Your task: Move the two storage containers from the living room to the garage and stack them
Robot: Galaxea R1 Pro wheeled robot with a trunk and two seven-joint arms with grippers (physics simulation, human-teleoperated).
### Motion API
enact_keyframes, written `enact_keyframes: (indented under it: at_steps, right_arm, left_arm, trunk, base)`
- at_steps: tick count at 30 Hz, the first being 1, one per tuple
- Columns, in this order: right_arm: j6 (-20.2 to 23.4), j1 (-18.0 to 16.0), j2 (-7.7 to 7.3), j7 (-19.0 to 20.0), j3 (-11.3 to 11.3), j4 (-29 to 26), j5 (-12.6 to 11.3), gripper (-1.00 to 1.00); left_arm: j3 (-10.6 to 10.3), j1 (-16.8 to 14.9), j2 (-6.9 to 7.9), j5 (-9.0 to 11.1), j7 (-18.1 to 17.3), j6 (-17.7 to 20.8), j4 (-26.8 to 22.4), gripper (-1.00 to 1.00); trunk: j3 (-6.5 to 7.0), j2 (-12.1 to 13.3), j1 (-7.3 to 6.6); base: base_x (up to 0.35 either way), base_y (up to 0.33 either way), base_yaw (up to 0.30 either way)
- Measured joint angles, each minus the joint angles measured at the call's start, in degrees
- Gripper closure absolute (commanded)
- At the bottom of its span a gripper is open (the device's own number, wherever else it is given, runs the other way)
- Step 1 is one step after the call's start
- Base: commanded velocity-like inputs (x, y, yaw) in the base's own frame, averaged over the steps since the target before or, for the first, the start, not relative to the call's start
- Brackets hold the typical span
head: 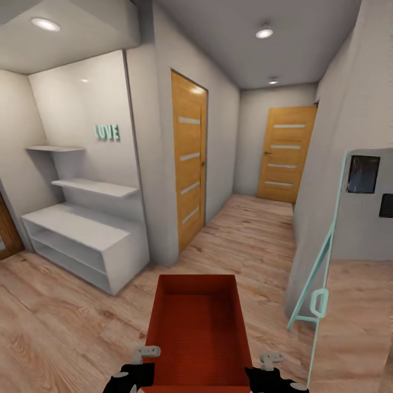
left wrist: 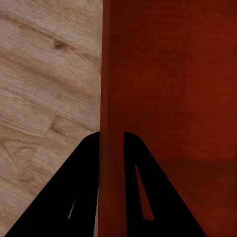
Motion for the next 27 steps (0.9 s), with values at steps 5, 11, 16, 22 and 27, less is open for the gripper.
enact_keyframes:
  at_steps: [5,11,16,22,27]
  right_arm:
    - [0.00,0.00,-0.02,0.03,-0.03,0.00,0.02,1.00]
    - [0.00,0.00,-0.01,0.02,-0.02,0.00,0.01,1.00]
    - [0.00,0.00,-0.03,0.03,-0.01,0.00,0.00,1.00]
    - [0.00,0.00,-0.02,0.03,-0.03,0.00,0.02,1.00]
    - [0.00,0.00,-0.02,0.03,-0.03,0.00,0.01,1.00]
  left_arm:
    - [0.01,0.00,-0.03,-0.01,0.02,0.00,0.00,1.00]
    - [0.00,0.00,-0.01,0.02,0.02,0.00,0.01,1.00]
    - [0.00,0.00,-0.03,0.00,0.03,0.00,0.00,1.00]
    - [0.01,0.00,-0.03,-0.01,0.01,0.00,0.00,1.00]
    - [0.01,0.00,-0.03,-0.01,0.01,0.00,0.00,1.00]
  trunk:
    - [0.00,0.00,0.00]
    - [0.00,0.00,0.00]
    - [0.00,0.00,0.00]
    - [0.00,0.00,0.00]
    - [0.00,0.00,0.00]
  base:
    - [0.303,0.182,-0.275]
    - [0.299,0.184,-0.275]
    - [0.298,0.185,-0.275]
    - [0.286,0.202,-0.275]
    - [0.279,0.211,-0.269]
